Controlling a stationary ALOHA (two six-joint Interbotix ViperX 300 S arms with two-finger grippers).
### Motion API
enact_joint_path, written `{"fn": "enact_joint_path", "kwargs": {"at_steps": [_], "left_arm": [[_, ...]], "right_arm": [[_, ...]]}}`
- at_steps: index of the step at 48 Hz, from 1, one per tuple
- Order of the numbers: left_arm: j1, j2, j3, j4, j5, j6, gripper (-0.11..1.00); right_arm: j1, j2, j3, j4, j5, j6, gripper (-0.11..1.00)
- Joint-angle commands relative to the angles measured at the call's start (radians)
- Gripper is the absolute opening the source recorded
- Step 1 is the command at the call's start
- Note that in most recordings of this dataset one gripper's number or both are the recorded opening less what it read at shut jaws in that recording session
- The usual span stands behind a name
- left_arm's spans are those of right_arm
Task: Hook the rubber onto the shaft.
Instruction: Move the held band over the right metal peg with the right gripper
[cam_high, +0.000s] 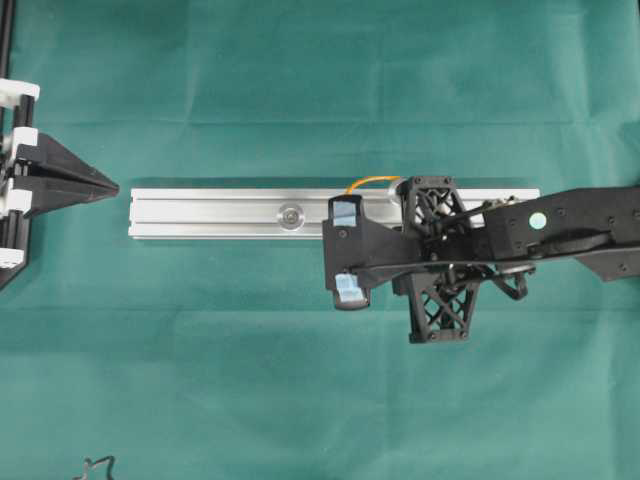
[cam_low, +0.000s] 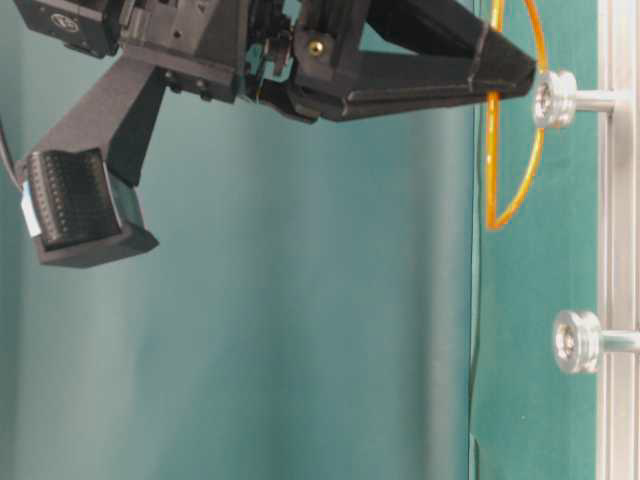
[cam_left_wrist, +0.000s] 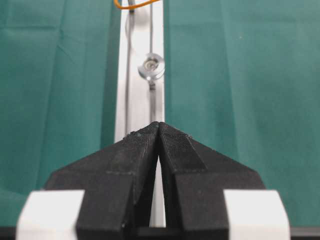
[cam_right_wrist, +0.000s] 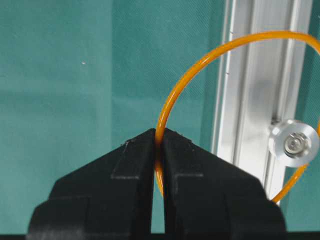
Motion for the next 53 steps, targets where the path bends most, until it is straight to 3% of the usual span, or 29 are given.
{"fn": "enact_joint_path", "kwargs": {"at_steps": [1, 53], "left_arm": [[-0.005, 0.006, -0.034, 0.003, -0.005, 0.000, 0.00], [-0.021, 0.006, -0.034, 0.003, -0.005, -0.003, 0.00]], "right_arm": [[0.011, -0.011, -0.029, 0.002, -0.006, 0.002, 0.06], [0.087, -0.008, -0.031, 0.002, -0.006, 0.086, 0.06]]}}
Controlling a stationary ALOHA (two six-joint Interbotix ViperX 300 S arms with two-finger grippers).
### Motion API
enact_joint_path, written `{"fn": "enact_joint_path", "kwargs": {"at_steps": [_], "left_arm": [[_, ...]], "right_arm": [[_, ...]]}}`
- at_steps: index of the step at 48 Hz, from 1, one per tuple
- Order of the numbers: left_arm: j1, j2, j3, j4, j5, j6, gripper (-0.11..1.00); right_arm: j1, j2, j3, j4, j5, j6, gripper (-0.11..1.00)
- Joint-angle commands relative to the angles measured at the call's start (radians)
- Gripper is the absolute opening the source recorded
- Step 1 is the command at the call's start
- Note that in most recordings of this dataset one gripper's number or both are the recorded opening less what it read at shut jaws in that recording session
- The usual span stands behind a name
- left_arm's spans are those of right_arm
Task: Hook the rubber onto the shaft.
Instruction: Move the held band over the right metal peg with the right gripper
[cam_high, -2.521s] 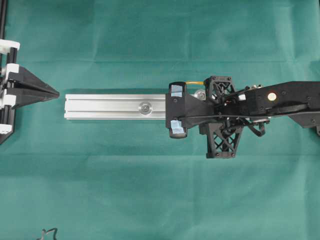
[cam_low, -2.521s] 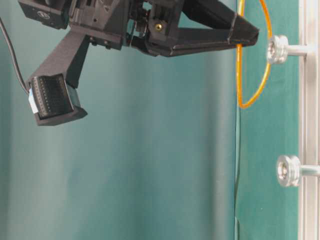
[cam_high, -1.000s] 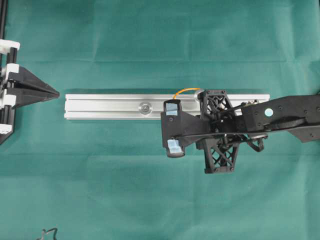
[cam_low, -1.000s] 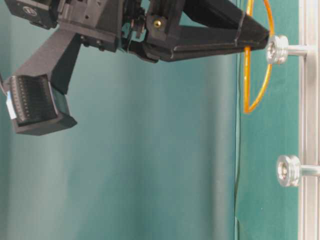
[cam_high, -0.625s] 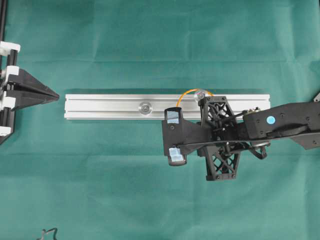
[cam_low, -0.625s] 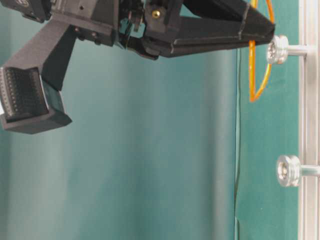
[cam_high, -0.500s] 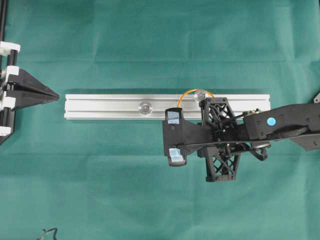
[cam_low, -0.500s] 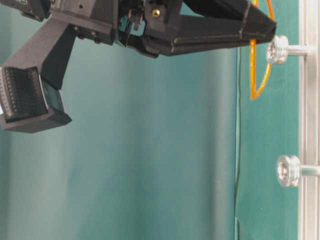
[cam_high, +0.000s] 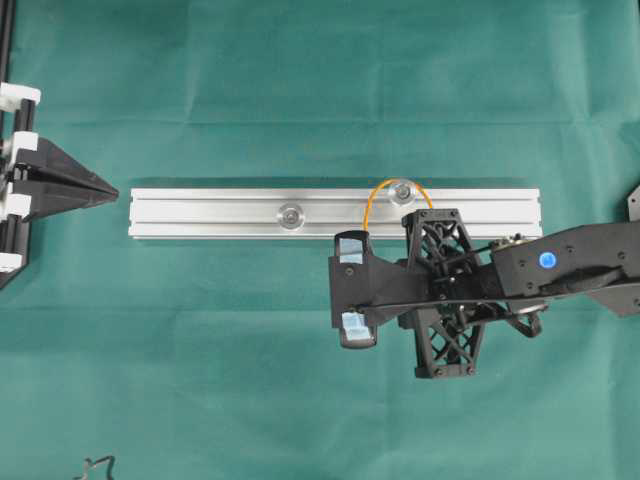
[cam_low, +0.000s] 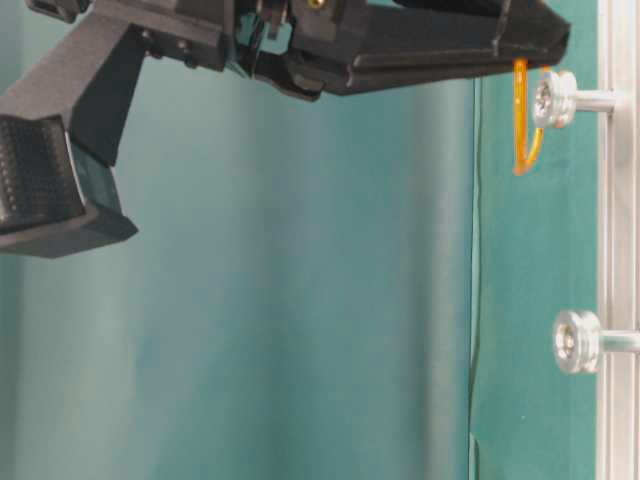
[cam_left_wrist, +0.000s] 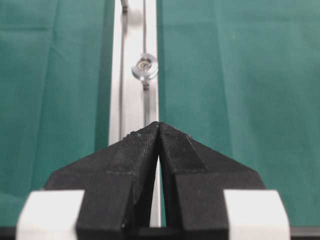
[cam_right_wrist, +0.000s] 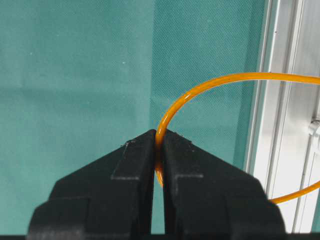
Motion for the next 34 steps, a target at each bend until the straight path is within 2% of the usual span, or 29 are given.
{"fn": "enact_joint_path", "kwargs": {"at_steps": [1, 16, 34], "left_arm": [[-0.003, 0.006, -0.031, 0.003, -0.005, 0.002, 0.00], [-0.003, 0.006, -0.032, 0.003, -0.005, 0.002, 0.00], [-0.003, 0.006, -0.032, 0.003, -0.005, 0.002, 0.00]], "right_arm": [[0.008, -0.012, -0.026, 0.002, -0.006, 0.002, 0.06], [0.006, -0.009, -0.032, 0.002, -0.006, 0.005, 0.06], [0.002, 0.028, -0.086, 0.000, -0.006, 0.149, 0.06]]}}
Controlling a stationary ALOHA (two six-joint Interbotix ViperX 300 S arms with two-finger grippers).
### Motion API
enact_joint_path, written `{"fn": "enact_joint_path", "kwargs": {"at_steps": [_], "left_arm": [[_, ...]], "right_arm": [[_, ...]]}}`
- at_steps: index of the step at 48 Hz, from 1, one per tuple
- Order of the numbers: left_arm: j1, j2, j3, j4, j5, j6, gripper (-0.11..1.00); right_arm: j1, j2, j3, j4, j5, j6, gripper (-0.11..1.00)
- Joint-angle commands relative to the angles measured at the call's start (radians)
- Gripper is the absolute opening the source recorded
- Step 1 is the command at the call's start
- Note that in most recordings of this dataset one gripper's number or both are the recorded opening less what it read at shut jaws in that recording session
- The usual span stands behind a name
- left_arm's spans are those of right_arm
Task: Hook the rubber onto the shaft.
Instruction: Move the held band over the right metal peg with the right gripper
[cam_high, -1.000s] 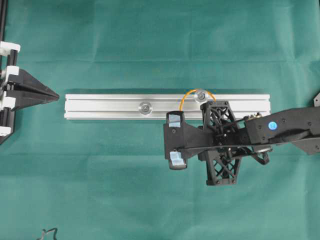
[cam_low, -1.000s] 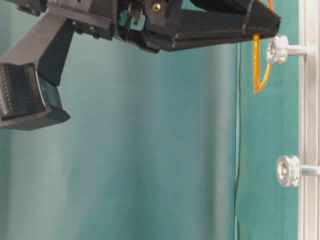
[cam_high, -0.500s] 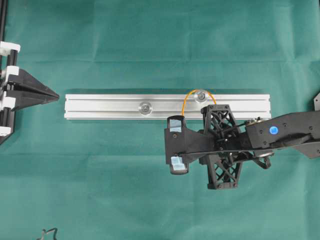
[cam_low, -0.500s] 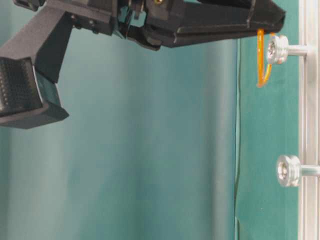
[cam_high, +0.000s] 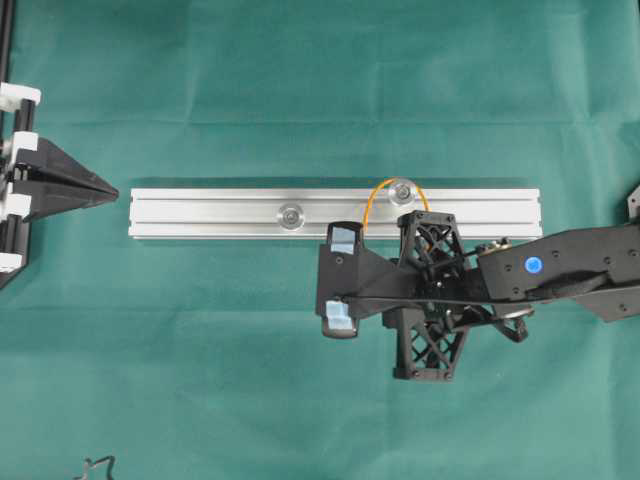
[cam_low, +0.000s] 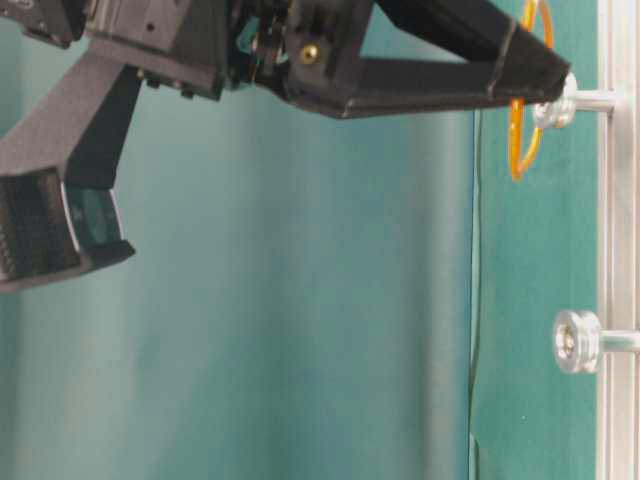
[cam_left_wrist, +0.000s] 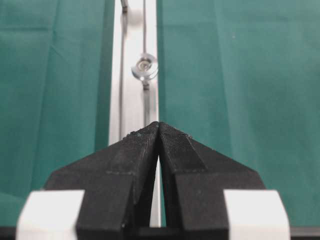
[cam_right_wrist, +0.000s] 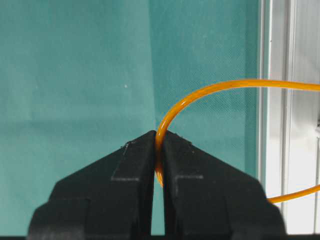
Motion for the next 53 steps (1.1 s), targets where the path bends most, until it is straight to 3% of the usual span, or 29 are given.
{"fn": "enact_joint_path", "kwargs": {"at_steps": [1, 25, 46, 53], "left_arm": [[-0.005, 0.006, -0.032, 0.002, -0.005, 0.002, 0.00], [-0.005, 0.006, -0.032, 0.002, -0.005, 0.002, 0.00], [-0.005, 0.006, -0.032, 0.002, -0.005, 0.002, 0.00], [-0.005, 0.008, -0.032, 0.002, -0.005, 0.002, 0.00]], "right_arm": [[0.000, -0.005, -0.040, 0.002, -0.006, 0.020, 0.06], [-0.034, 0.078, -0.153, 0.002, -0.002, 0.178, 0.06], [-0.037, 0.087, -0.172, 0.005, 0.008, 0.196, 0.06], [-0.038, 0.087, -0.170, 0.018, 0.046, 0.291, 0.06]]}}
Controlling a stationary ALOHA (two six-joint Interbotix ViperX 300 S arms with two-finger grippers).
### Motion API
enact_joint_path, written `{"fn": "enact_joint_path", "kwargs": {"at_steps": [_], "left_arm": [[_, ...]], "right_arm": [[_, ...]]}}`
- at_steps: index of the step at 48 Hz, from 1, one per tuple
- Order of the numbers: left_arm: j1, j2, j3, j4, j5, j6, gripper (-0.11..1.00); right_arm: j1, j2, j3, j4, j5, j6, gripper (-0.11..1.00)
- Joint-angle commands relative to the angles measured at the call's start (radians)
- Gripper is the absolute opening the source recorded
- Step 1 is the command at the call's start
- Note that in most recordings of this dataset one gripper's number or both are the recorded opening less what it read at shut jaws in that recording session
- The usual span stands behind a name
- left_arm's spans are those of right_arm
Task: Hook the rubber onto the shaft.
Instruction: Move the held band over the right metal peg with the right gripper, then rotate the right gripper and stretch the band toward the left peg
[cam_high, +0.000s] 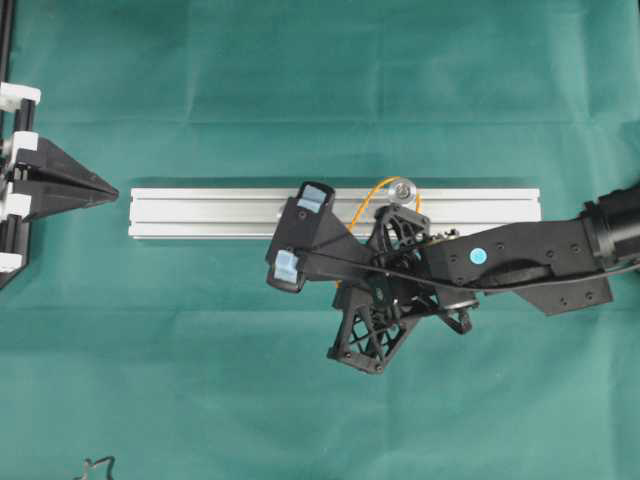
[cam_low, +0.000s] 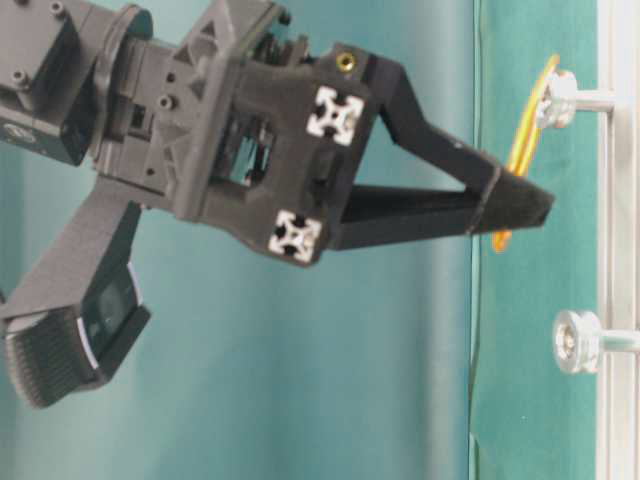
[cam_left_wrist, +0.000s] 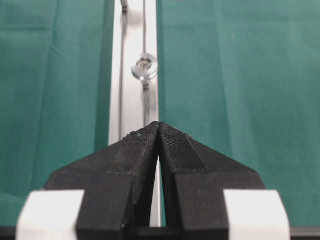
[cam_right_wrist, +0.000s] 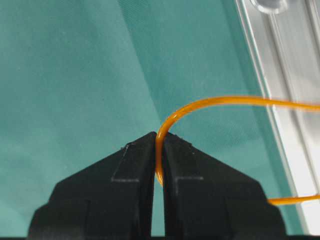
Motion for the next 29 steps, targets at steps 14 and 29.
{"fn": "enact_joint_path", "kwargs": {"at_steps": [14, 29], "left_arm": [[-0.003, 0.006, -0.034, 0.003, -0.005, 0.002, 0.00], [-0.003, 0.006, -0.034, 0.003, -0.005, 0.002, 0.00]], "right_arm": [[-0.003, -0.017, -0.029, 0.005, 0.089, 0.356, 0.06], [-0.014, -0.015, -0.029, 0.005, 0.086, 0.512, 0.06]]}}
